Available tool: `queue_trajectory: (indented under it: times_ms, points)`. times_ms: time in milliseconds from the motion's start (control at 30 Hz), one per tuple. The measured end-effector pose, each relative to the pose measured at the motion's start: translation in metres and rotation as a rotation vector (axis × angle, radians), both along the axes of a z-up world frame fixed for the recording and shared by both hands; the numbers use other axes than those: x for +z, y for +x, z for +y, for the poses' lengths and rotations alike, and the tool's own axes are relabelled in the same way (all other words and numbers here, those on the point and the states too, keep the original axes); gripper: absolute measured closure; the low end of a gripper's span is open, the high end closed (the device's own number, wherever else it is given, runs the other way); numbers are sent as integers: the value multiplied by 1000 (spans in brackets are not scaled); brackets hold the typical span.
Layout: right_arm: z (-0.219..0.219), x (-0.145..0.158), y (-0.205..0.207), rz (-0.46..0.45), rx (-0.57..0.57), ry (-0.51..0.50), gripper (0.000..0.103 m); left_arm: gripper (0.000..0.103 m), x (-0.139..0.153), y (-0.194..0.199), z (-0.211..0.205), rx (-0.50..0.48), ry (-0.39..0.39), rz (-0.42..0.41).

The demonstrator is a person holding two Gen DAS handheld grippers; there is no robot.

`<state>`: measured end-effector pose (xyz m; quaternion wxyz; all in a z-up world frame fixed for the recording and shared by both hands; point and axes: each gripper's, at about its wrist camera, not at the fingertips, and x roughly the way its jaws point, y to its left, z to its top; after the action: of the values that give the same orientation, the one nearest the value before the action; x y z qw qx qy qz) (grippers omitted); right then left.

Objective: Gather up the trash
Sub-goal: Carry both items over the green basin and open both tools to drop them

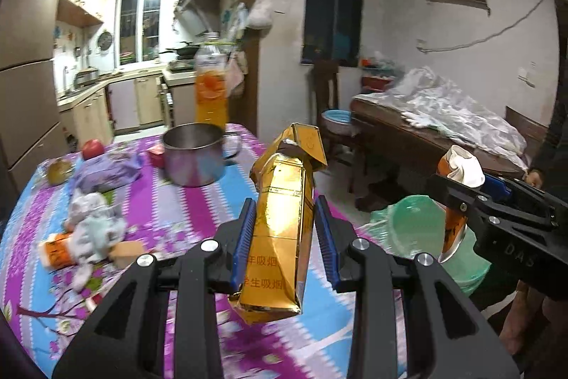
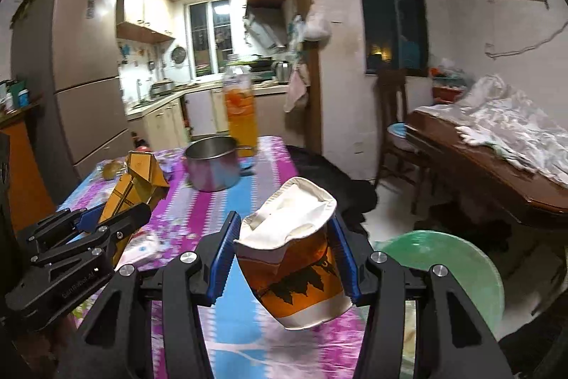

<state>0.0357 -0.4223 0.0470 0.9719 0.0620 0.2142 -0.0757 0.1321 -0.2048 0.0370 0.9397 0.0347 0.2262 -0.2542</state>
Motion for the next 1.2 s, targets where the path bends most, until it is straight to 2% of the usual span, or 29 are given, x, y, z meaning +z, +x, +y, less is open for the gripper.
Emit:
queue_trajectory:
  times_ms: [367, 633, 933, 1200]
  points:
    - [-121, -9, -26, 97, -159, 14, 51, 71, -4, 0, -103, -193, 17, 58]
    - [-198, -50, -17, 222, -206, 121, 51, 71, -29, 3, -170, -320, 56, 133]
    - [-235, -104, 10, 293, -231, 204, 51, 71, -71, 15, -211, -356, 123, 211]
    - [-232, -114, 9, 297, -230, 214, 51, 69, -85, 17, -224, -361, 149, 242]
